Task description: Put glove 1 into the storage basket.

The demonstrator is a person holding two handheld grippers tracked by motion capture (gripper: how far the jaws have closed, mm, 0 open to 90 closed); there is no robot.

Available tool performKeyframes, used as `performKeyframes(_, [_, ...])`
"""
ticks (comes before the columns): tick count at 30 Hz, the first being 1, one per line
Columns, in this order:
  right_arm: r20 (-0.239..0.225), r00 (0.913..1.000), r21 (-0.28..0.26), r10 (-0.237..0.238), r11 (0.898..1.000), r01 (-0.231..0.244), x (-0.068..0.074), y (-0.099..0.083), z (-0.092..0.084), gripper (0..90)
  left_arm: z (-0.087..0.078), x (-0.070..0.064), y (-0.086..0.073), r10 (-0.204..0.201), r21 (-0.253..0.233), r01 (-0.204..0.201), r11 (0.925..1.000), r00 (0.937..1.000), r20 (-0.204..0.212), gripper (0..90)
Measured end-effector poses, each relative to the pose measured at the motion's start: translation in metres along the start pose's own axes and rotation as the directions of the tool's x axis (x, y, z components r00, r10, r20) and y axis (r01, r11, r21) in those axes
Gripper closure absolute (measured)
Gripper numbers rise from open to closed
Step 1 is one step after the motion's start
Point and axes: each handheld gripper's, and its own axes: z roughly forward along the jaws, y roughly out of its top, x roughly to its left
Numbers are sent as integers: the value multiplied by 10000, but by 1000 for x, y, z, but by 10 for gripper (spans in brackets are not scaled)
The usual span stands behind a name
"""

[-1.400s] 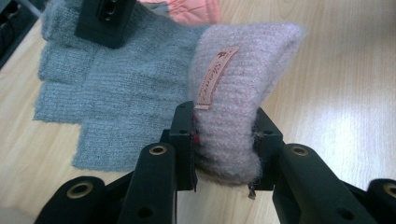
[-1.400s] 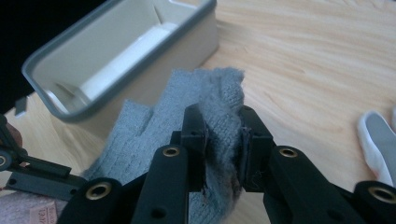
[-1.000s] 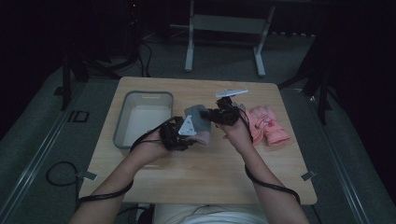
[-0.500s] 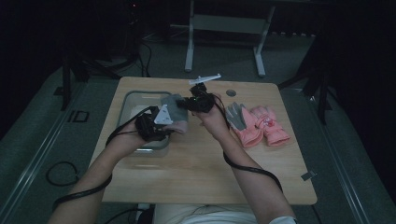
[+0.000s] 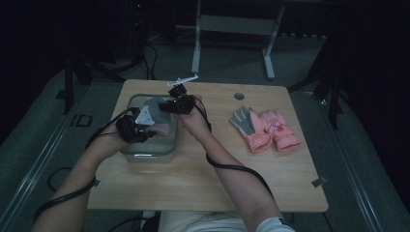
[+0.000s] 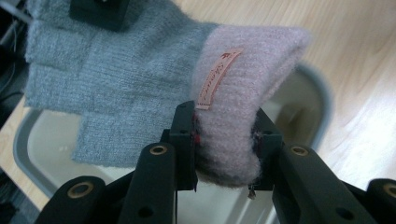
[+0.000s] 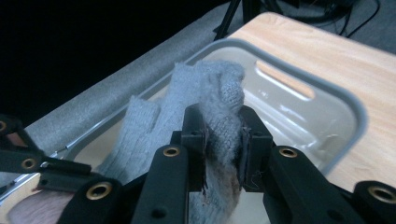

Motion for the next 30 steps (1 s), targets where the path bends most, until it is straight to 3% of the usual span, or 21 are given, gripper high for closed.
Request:
performKeyframes(8, [18,9992,506,406,9979,-406,-6,-14,36,759,26,16,-18,273,971,-329,9947,9979,588,687])
performKeyframes(16, [358,9969,1126,699,9909,-735,-17,-27,63,756,58,22,-24,30,1600,-220,9869,9930,1182,686])
performKeyframes(19, [451,9956,1159,822,9894,-869,-19,-29,66,751,65,25,-24,56,1814,-289,9830,9918,1278,686])
performKeyframes(24, [1069,9931,1389,478,9883,-625,-18,-28,67,724,76,28,-20,168,2062,-463,9774,9896,1426,685])
performKeyframes(29, [981,9919,1683,801,9811,-959,-27,-32,67,656,88,29,-20,232,2569,-661,9642,9858,1665,682])
performKeyframes(30, [894,9922,1709,869,9801,-1012,-28,-33,65,652,89,30,-20,126,2534,-555,9658,9857,1678,675])
